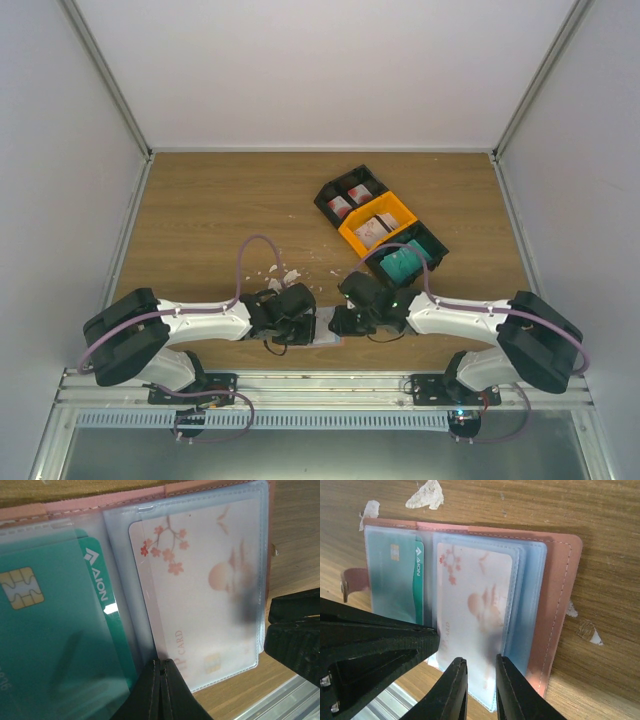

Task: Put the credit cards into the card holder
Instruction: Insert the credit card into the card holder.

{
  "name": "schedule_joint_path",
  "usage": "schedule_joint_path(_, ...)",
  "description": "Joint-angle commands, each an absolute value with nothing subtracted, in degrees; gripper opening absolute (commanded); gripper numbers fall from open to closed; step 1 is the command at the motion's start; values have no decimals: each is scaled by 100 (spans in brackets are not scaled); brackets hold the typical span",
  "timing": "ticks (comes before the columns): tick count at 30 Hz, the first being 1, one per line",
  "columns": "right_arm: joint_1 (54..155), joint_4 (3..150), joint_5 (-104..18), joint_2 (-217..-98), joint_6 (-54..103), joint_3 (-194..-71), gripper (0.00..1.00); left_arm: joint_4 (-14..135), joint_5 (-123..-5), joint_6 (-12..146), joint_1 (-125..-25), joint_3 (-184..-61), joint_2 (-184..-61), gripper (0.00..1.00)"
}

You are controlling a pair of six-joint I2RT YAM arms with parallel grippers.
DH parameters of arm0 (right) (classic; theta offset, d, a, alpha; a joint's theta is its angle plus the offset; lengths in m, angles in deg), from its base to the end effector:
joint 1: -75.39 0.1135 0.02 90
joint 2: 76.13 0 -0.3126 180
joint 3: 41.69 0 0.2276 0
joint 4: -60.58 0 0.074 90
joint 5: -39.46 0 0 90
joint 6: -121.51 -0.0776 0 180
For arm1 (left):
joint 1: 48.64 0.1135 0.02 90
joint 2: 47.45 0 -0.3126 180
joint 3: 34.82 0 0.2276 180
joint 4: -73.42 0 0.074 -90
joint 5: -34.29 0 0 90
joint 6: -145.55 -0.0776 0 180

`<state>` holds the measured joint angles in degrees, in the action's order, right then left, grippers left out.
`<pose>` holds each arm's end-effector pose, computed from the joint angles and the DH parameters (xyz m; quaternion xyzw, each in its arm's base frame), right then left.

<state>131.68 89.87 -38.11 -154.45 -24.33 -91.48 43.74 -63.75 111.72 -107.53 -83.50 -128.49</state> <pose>0.1173 0.2060 0.1841 -0.0338 0.9551 0.2867 0.0675 0.1118 -0.2062 0.1672 0.0399 0.9673 -0.2398 0.0720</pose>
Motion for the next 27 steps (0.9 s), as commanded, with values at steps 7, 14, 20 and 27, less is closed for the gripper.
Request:
schedule_joint_path(7,13306,8964,-3795,-15743,-2364,-9273,23,3933,-6083,11233,-10770,-7955,-13094,0)
schedule_joint_path(14,13338,8730,-3686,-15754,-2328,-9269,14,3968,-6104,11213,-10777,-7955,-13095,0)
schedule_joint_path(20,13355,9015,-3879,-15640,-2307,-9380,25,3990,-6114,11209,-10778,-7931,-13095,0)
schedule_joint_path(27,13375,8931,-3777,-15593,-2236,-9425,19,4052,-6146,11146,-10772,-7933,-13115,0)
